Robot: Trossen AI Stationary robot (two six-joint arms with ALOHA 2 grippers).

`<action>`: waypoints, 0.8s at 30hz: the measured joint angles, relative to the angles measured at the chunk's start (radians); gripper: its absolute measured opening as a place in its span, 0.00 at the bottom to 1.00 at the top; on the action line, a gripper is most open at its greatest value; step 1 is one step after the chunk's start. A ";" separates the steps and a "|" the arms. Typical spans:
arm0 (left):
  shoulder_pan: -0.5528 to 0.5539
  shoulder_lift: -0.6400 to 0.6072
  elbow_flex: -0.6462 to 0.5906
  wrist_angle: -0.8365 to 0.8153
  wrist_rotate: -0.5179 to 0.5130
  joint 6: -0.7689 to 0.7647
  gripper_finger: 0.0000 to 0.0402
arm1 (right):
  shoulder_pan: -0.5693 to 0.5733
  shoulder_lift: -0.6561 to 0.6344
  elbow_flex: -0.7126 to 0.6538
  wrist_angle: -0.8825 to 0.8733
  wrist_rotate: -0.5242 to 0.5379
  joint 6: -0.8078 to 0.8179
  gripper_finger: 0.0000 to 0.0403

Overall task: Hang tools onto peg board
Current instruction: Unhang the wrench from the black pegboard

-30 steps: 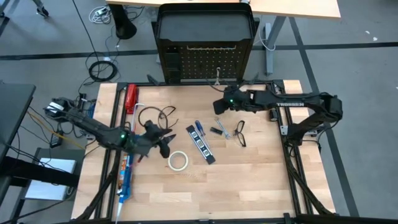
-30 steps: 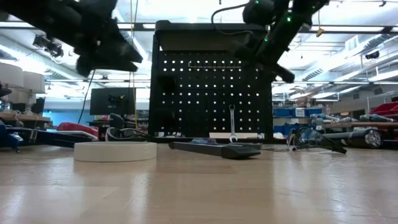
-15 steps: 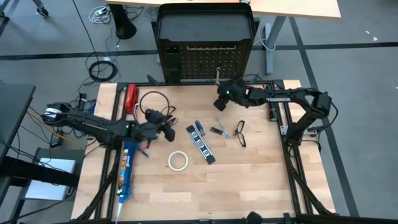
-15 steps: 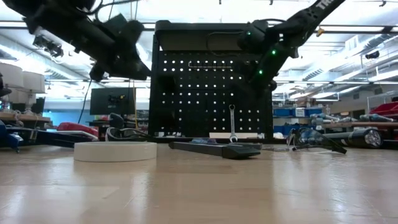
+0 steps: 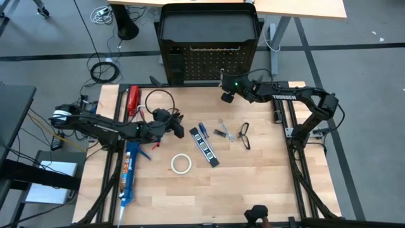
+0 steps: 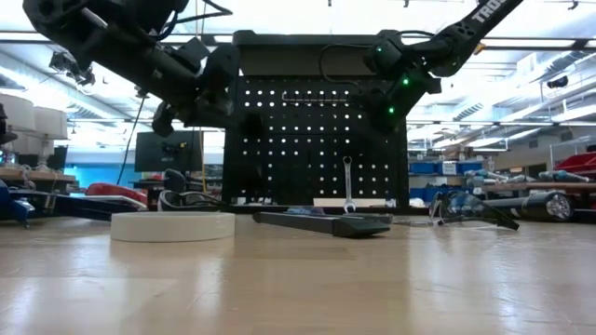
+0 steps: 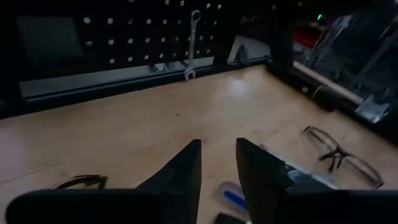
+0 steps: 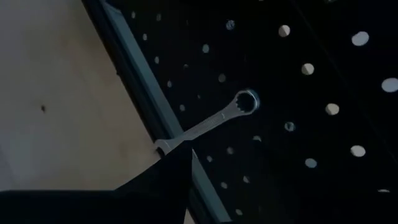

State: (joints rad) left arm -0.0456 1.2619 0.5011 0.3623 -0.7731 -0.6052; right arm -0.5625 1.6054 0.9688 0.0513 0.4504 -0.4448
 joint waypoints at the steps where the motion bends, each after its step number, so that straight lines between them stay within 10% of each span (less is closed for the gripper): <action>1: 0.000 0.012 0.000 0.021 0.000 0.000 0.26 | 0.000 0.000 0.000 0.000 -0.002 -0.010 0.41; 24: -0.002 0.028 0.000 0.066 0.032 0.001 0.26 | 0.005 0.263 0.261 -0.200 -0.047 0.393 0.41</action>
State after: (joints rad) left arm -0.0471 1.2903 0.5011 0.4282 -0.7414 -0.6038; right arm -0.5575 1.8680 1.2298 -0.1487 0.4034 -0.0522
